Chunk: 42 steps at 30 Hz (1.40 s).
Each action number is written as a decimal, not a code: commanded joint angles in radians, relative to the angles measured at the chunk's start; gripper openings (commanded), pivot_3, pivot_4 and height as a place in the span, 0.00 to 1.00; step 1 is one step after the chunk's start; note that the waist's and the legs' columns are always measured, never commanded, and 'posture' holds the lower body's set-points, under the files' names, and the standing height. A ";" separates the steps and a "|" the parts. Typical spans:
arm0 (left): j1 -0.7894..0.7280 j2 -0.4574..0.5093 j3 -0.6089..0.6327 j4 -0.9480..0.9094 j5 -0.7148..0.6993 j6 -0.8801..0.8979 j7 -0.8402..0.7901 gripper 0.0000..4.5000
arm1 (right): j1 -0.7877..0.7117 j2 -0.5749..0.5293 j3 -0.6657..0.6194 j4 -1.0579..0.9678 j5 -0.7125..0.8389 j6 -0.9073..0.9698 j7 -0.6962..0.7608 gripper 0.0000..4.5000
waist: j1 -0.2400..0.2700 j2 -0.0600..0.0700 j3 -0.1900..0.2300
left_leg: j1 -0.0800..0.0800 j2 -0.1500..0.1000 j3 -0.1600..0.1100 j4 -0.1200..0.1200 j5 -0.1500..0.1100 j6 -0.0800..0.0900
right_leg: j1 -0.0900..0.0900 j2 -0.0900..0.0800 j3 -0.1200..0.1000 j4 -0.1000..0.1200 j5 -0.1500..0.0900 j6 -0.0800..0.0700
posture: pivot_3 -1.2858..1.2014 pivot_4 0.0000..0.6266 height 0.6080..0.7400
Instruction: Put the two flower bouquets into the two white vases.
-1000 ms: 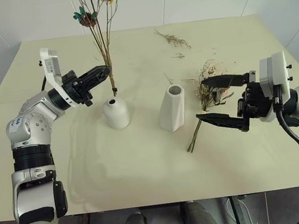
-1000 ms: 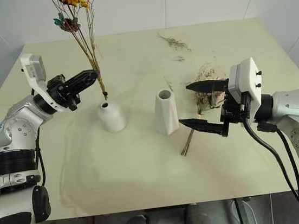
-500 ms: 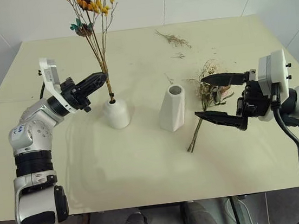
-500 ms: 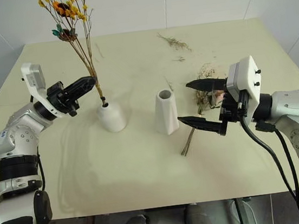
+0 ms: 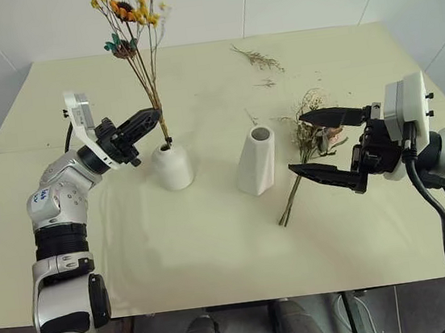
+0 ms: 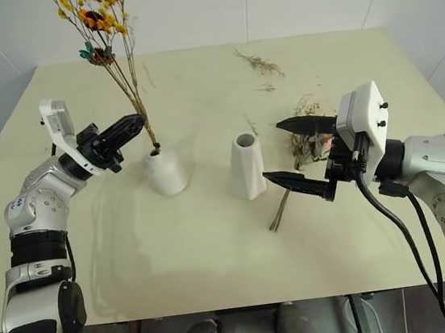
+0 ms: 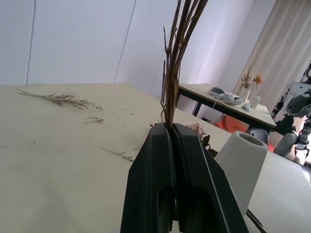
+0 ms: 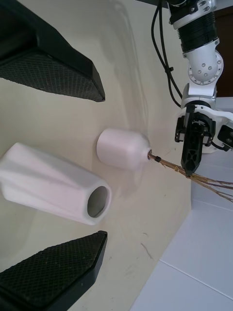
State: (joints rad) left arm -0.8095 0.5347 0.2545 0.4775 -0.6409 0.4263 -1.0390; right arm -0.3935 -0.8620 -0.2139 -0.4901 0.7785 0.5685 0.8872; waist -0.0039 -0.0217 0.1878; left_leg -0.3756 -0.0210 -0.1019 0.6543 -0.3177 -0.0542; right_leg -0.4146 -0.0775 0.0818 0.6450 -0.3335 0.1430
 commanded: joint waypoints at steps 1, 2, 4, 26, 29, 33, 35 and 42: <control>-0.014 0.033 0.025 -0.012 -0.001 -0.002 -0.017 0.01 | -0.002 0.001 -0.035 -0.031 0.017 -0.010 -0.004 1.00 | 0.000 0.000 0.000 | 0.000 0.000 0.000 0.000 0.000 0.000 | 0.000 0.000 0.000 0.000 0.000 0.000 | 0.52 0.24 1.00; -0.015 0.036 0.028 -0.010 0.000 -0.004 -0.016 0.01 | -0.002 0.002 -0.034 -0.031 0.016 -0.011 -0.005 1.00 | 0.000 0.000 0.000 | 0.000 0.000 0.000 0.000 0.000 0.000 | 0.000 0.000 0.000 0.000 0.000 0.000 | 0.52 0.24 1.00; -0.019 0.039 0.036 -0.012 -0.008 0.000 -0.012 0.01 | 0.000 0.002 -0.034 -0.031 0.016 -0.013 -0.004 1.00 | 0.001 0.000 0.000 | 0.000 0.000 0.000 0.000 0.000 0.000 | 0.000 0.000 0.000 0.000 0.000 0.000 | 0.52 0.24 1.00; 0.035 0.004 -0.002 -0.004 0.046 -0.045 -0.039 0.01 | 0.003 0.016 -0.031 -0.037 0.013 -0.014 -0.020 1.00 | 0.002 0.000 0.000 | 0.000 0.000 0.000 0.000 0.000 0.000 | 0.000 0.000 0.000 0.000 0.000 0.000 | 0.52 0.24 1.00; 0.041 0.005 -0.005 0.003 0.063 -0.066 -0.043 0.01 | 0.000 0.019 -0.028 -0.038 0.013 -0.013 -0.025 1.00 | 0.002 0.000 0.000 | 0.000 0.000 0.000 0.000 0.000 0.000 | 0.000 0.000 0.000 0.000 0.000 0.000 | 0.52 0.24 1.00; 0.038 0.004 0.004 0.016 0.076 -0.089 -0.039 0.01 | 0.002 0.024 -0.025 -0.039 0.014 -0.016 -0.030 1.00 | 0.001 0.000 0.000 | 0.000 0.000 0.000 0.000 0.000 0.000 | 0.000 0.000 0.000 0.000 0.000 0.000 | 0.52 0.24 1.00; 0.036 0.003 0.009 0.020 0.080 -0.102 -0.034 0.01 | 0.002 0.026 -0.024 -0.039 0.013 -0.016 -0.032 1.00 | 0.001 0.000 0.000 | 0.000 0.000 0.000 0.000 0.000 0.000 | 0.000 0.000 0.000 0.000 0.000 0.000 | 0.52 0.24 1.00; 0.047 0.001 0.008 0.023 0.087 -0.137 -0.037 0.01 | -0.001 0.032 -0.021 -0.037 0.010 -0.017 -0.032 1.00 | 0.001 0.000 0.000 | 0.000 0.000 0.000 0.000 0.000 0.000 | 0.000 0.000 0.000 0.000 0.000 0.000 | 0.52 0.24 1.00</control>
State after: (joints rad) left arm -0.7715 0.5263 0.2473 0.5192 -0.5571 0.3088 -1.0717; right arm -0.3862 -0.8341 -0.2135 -0.4906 0.7777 0.5677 0.8600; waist -0.0026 -0.0217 0.1878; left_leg -0.3756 -0.0210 -0.1019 0.6545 -0.3177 -0.0542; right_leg -0.4145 -0.0776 0.0817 0.6450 -0.3334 0.1430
